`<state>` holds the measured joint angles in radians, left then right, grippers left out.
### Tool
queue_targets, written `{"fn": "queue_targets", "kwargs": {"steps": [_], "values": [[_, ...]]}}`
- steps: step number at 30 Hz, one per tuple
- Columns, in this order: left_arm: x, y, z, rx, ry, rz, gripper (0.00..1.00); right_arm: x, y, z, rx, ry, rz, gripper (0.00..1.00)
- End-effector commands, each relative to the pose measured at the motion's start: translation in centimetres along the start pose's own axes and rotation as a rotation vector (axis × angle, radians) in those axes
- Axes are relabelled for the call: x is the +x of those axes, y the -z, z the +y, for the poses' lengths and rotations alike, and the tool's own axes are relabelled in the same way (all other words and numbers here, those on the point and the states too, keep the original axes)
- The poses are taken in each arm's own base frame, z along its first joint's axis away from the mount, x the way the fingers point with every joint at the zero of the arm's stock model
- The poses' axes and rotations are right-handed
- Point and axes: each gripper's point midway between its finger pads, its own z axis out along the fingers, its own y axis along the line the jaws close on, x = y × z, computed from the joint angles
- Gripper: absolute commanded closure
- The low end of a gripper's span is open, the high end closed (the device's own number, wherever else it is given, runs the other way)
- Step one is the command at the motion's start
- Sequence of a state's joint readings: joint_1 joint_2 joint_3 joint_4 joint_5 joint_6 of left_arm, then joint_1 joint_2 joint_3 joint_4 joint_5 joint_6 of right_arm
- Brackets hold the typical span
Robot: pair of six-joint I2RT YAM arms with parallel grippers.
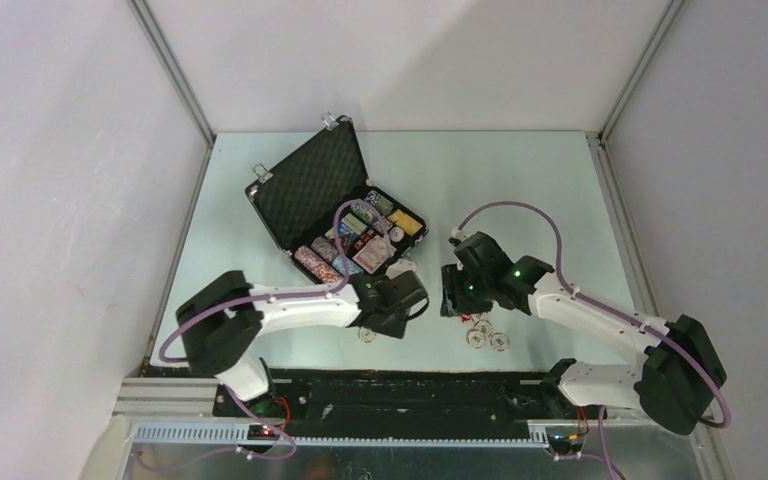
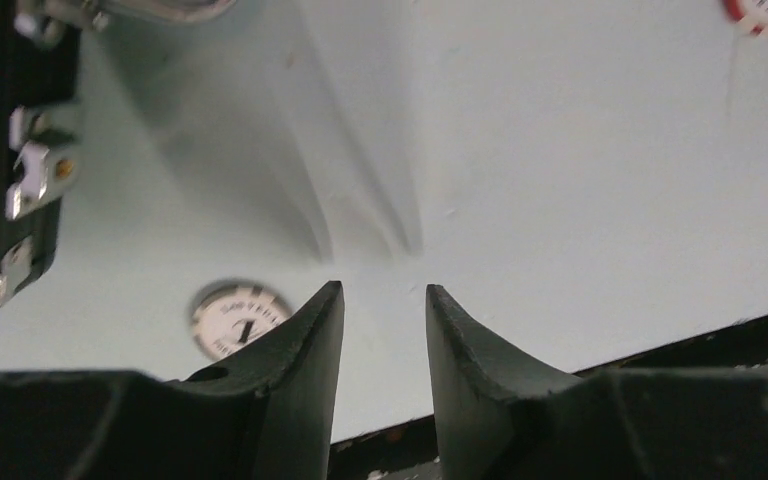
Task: Pack up texas hold em set
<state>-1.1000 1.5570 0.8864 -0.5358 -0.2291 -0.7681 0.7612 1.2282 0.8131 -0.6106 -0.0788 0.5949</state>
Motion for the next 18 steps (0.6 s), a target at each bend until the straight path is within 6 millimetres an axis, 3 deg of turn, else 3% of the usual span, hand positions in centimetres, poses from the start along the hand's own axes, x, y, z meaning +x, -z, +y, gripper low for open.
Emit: {"fn": "queue_targets", "kwargs": {"steps": [1, 6, 9, 11, 15, 18], "values": [[-1.2, -0.4, -1.1, -0.025, -0.009, 0.002, 0.55, 0.7, 0.6, -0.8, 0.011, -0.040, -0.016, 0.49], [-1.6, 1.5, 0.5, -0.101, -0.017, -0.030, 0.41, 1.2, 1.0, -1.3, 0.007, -0.056, -0.026, 0.48], [-0.8, 2.9, 2.2, -0.142, -0.014, -0.041, 0.24, 1.1, 1.0, -1.4, 0.002, -0.060, -0.034, 0.48], [-0.1, 3.4, 3.1, -0.143, 0.006, -0.051, 0.17, 1.0, 1.0, -1.2, -0.008, -0.060, -0.038, 0.48], [1.6, 3.2, 4.8, -0.128, 0.045, -0.058, 0.16, 0.8, 0.8, -1.1, -0.017, -0.060, -0.036, 0.48], [1.9, 2.3, 4.3, -0.063, 0.071, -0.043, 0.22, 0.9, 0.7, -1.1, -0.019, -0.059, -0.032, 0.48]]}}
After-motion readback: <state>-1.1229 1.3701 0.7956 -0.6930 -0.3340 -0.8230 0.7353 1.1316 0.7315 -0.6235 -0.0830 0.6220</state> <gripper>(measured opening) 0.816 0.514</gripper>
